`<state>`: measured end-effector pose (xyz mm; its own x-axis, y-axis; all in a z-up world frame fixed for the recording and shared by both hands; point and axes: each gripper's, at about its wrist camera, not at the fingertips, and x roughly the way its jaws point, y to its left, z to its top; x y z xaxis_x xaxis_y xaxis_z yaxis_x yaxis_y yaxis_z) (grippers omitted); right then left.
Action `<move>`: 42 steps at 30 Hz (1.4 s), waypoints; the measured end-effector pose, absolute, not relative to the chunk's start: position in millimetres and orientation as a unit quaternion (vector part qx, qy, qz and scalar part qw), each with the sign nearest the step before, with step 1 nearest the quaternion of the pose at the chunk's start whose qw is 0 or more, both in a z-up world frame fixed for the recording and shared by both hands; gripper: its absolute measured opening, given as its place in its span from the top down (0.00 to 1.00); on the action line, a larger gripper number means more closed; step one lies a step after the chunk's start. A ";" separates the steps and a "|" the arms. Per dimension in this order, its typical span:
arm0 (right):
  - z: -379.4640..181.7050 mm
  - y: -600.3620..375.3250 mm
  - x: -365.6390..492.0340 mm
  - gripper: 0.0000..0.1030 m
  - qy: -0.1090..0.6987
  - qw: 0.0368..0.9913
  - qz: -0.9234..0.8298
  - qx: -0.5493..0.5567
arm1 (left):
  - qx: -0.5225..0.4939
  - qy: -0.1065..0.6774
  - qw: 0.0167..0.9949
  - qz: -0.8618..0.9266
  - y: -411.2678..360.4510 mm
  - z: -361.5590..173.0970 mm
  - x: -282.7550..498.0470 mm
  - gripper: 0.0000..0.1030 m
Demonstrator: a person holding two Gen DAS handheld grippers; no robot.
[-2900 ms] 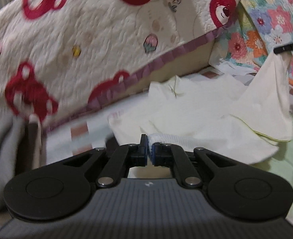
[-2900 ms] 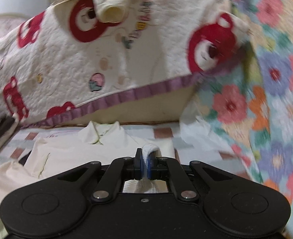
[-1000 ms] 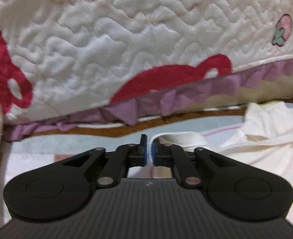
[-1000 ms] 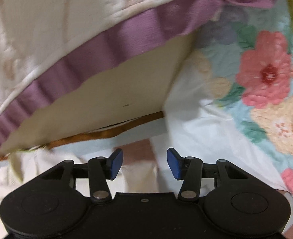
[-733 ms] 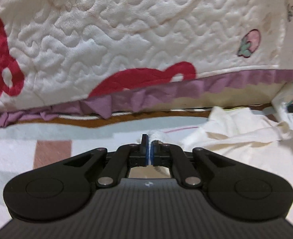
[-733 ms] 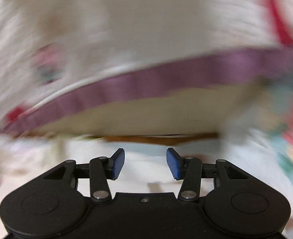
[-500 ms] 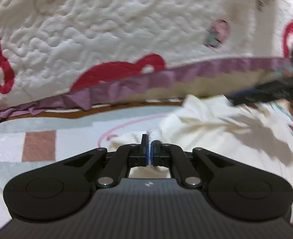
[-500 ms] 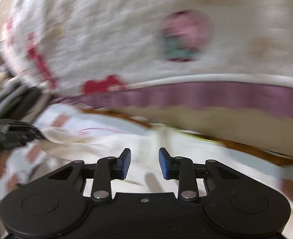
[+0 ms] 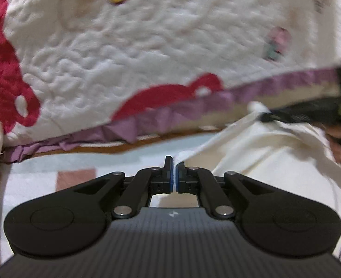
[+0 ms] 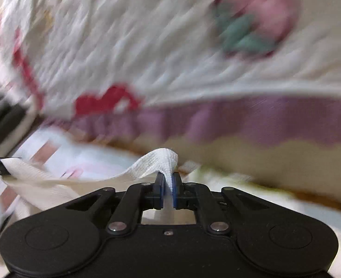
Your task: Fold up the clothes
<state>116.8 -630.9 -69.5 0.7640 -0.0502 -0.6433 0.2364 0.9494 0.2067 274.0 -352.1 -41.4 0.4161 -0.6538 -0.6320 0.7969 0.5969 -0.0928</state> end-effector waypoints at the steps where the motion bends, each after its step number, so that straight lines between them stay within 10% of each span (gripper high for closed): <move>1: -65.6 -635.0 107.4 0.60 0.327 0.930 -0.085 0.142 | 0.103 0.333 0.835 -0.425 -360.1 -46.7 283.4 0.98; 5: -49.9 -651.5 69.7 0.41 0.294 0.936 -0.119 0.155 | 0.102 0.355 0.837 -0.404 -380.0 -62.6 301.7 0.98; 13: -21.6 -714.5 -47.3 0.36 0.291 0.916 -0.231 0.155 | 0.083 0.368 0.842 -0.386 -382.5 -69.9 311.4 0.98; 16: -21.1 -731.7 -85.3 0.52 0.325 0.896 -0.270 0.135 | 0.097 0.368 0.830 -0.408 -387.8 -70.9 310.7 0.97; 26: -74.7 -768.2 -93.4 0.52 0.344 0.811 -0.353 0.315 | 0.138 0.372 0.815 -0.423 -407.9 -72.4 291.0 0.98; 28: -80.2 -777.3 -86.5 0.93 0.342 0.805 -0.356 0.329 | 0.145 0.369 0.816 -0.421 -412.0 -68.9 294.7 0.98; 29: -79.5 -781.1 -87.7 0.97 0.332 0.806 -0.356 0.337 | 0.153 0.366 0.817 -0.417 -414.8 -67.7 296.7 0.98; 36: -75.2 -807.4 -96.2 0.97 0.265 0.805 -0.353 0.396 | 0.136 0.397 0.815 -0.398 -428.1 -71.9 328.5 0.97; 40: -72.7 -822.4 -101.1 0.78 0.226 0.802 -0.350 0.428 | 0.062 0.427 0.819 -0.379 -422.3 -83.2 345.4 0.80; 42: -71.4 -829.9 -103.6 0.42 0.206 0.800 -0.348 0.444 | 0.025 0.425 0.823 -0.376 -415.1 -84.6 347.5 0.74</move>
<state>-103.6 -829.9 -71.4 0.6733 -0.3739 -0.6379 0.7391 0.3635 0.5671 347.5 -415.1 -84.6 0.3569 -0.5974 -0.7182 0.6406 0.7160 -0.2772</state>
